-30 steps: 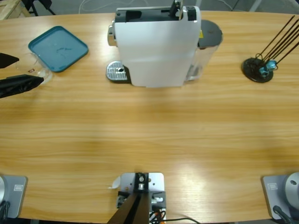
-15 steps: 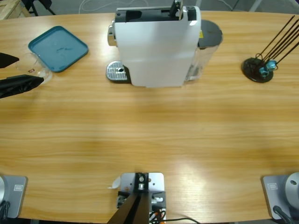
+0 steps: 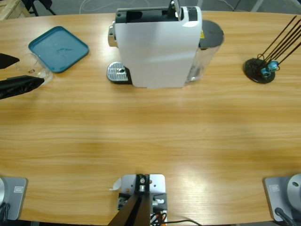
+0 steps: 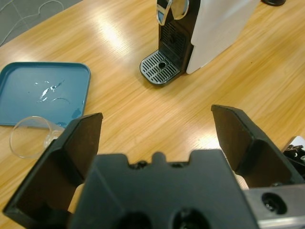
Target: Pour coffee
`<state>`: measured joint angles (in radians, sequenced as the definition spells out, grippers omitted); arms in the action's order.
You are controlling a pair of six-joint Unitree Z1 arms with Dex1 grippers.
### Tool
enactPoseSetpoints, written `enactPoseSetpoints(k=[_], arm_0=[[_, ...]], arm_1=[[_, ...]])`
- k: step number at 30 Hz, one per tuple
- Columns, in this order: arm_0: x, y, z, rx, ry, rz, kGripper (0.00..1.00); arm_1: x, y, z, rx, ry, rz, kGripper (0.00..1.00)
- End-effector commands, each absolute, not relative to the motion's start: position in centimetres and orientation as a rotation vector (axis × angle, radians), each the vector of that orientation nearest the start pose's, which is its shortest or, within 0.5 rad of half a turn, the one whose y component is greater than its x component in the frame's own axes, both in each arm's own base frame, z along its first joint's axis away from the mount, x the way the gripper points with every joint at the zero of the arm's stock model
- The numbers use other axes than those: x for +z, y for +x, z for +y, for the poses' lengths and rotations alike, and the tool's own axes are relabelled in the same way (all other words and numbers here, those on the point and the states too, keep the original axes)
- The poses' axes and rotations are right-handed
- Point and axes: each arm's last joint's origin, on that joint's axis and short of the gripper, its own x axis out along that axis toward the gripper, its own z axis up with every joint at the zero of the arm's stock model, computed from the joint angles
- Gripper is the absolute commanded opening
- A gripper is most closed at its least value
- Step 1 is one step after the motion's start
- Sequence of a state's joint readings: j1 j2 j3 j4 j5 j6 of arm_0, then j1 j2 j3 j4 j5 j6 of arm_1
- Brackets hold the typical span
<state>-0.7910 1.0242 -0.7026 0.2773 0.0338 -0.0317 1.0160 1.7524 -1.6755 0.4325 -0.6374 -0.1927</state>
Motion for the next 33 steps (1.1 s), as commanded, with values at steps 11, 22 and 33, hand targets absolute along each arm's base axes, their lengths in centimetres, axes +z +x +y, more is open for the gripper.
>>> enactPoseSetpoints(k=[11,22,33], arm_0=[[30.8,10.1,-9.9,-0.730,0.236,0.613,0.996],[30.7,10.1,-9.9,-0.729,0.237,0.615,0.996],[30.7,10.1,-9.9,-0.729,0.238,0.618,0.996]], arm_1=[[36.4,22.9,34.0,0.447,-0.700,0.418,0.000],[33.5,24.1,36.4,0.495,-0.744,0.453,0.000],[30.8,24.3,37.3,0.530,-0.747,0.499,0.000]])
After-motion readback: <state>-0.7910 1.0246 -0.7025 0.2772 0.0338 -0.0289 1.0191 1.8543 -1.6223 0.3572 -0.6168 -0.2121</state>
